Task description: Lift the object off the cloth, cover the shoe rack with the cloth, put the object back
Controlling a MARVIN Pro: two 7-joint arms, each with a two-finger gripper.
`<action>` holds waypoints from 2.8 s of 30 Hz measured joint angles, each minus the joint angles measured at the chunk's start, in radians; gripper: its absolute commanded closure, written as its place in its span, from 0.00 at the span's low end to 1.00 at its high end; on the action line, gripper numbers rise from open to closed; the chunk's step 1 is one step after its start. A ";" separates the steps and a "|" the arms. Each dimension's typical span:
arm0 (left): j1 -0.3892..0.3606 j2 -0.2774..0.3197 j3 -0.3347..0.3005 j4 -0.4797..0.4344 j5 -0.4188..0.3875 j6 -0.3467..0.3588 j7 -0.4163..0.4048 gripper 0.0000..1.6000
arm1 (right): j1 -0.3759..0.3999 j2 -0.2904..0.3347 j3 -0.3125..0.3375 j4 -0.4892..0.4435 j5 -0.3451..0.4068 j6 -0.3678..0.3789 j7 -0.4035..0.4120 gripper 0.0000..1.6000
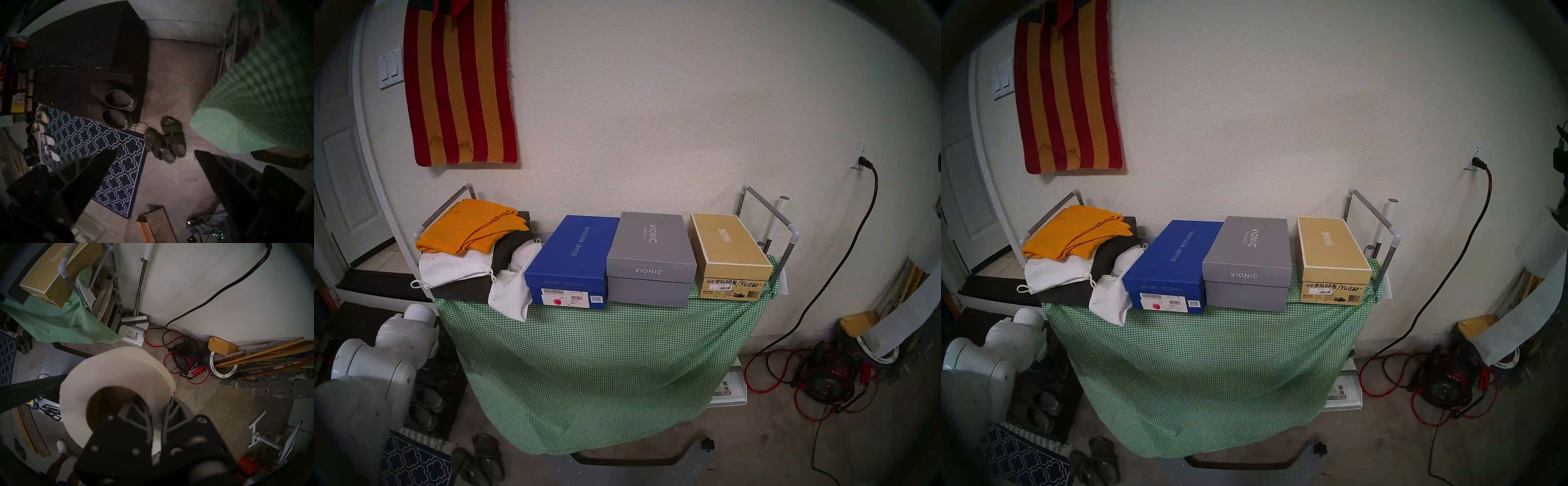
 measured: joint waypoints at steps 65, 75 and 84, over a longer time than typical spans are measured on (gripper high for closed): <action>0.121 0.116 -0.460 -0.521 -0.177 -0.644 0.698 0.00 | -0.008 -0.004 -0.003 0.002 0.000 -0.008 0.006 1.00; 0.228 0.104 -0.553 -0.667 -0.198 -0.646 0.764 0.00 | -0.008 -0.004 -0.003 0.002 0.000 -0.008 0.006 1.00; 0.334 0.085 -0.669 -0.806 -0.209 -0.626 0.828 0.00 | -0.009 -0.005 -0.004 0.002 0.000 -0.009 0.006 1.00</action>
